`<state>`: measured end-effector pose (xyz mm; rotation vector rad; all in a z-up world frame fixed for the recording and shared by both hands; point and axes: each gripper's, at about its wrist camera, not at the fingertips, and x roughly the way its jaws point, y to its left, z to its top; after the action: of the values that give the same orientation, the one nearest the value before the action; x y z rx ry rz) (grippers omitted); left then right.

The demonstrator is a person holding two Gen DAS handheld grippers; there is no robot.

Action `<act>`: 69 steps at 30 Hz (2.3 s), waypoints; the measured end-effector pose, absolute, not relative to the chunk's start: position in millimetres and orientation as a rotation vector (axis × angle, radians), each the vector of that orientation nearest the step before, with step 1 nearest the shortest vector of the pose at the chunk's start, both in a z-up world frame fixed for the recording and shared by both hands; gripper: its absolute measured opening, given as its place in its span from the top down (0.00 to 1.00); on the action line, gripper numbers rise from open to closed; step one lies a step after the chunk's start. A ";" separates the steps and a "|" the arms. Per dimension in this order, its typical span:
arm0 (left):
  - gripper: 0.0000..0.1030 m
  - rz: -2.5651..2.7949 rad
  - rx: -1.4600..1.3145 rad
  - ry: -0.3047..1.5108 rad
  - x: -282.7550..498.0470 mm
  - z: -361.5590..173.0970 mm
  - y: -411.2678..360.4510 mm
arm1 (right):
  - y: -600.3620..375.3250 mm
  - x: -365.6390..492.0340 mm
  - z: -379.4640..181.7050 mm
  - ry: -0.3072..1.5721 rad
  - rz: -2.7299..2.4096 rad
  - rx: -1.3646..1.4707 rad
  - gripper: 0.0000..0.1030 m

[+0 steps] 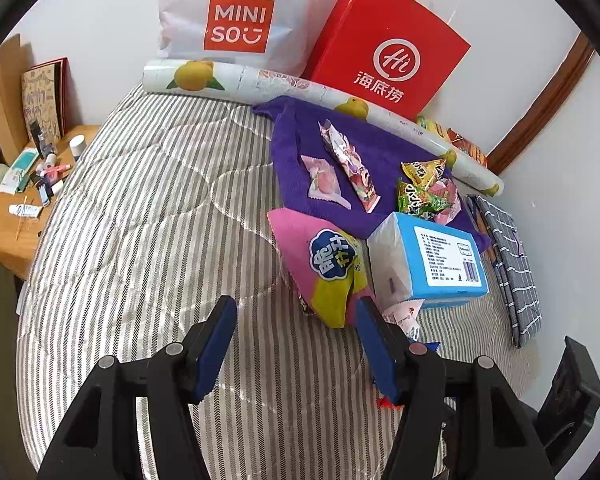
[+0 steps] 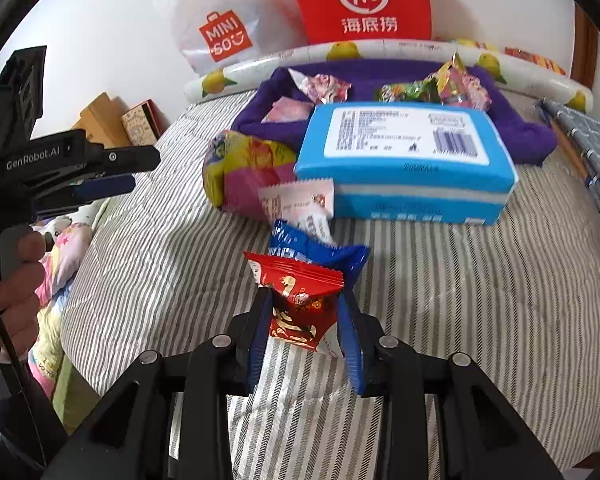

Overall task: Organize snacks
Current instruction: 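Close the right gripper on the red-gold packet and lift it, then grasp the pink-yellow chip bag with the left gripper while the right gripper holds the red packet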

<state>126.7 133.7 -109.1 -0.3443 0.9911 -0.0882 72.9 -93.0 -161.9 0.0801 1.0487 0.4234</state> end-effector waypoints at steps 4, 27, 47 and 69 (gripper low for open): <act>0.42 -0.089 -0.335 0.999 127.3 -111.3 130.4 | -86.7 75.1 -168.8 1.058 0.431 0.072 0.59; 0.40 -0.142 -0.362 1.039 170.8 -130.3 98.8 | -136.3 76.5 -133.4 0.966 0.418 0.125 0.66; 0.48 -0.092 -0.315 1.100 207.7 -158.5 89.9 | -191.8 121.6 -184.0 1.102 0.276 0.164 0.61; 0.56 -0.100 -0.350 1.003 147.1 -121.6 116.7 | -155.5 114.6 -189.7 1.102 0.288 0.038 0.72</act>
<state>147.1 116.7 -121.6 -0.3497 1.0032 -0.1002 114.6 -155.5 -189.7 0.0378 1.1020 0.2885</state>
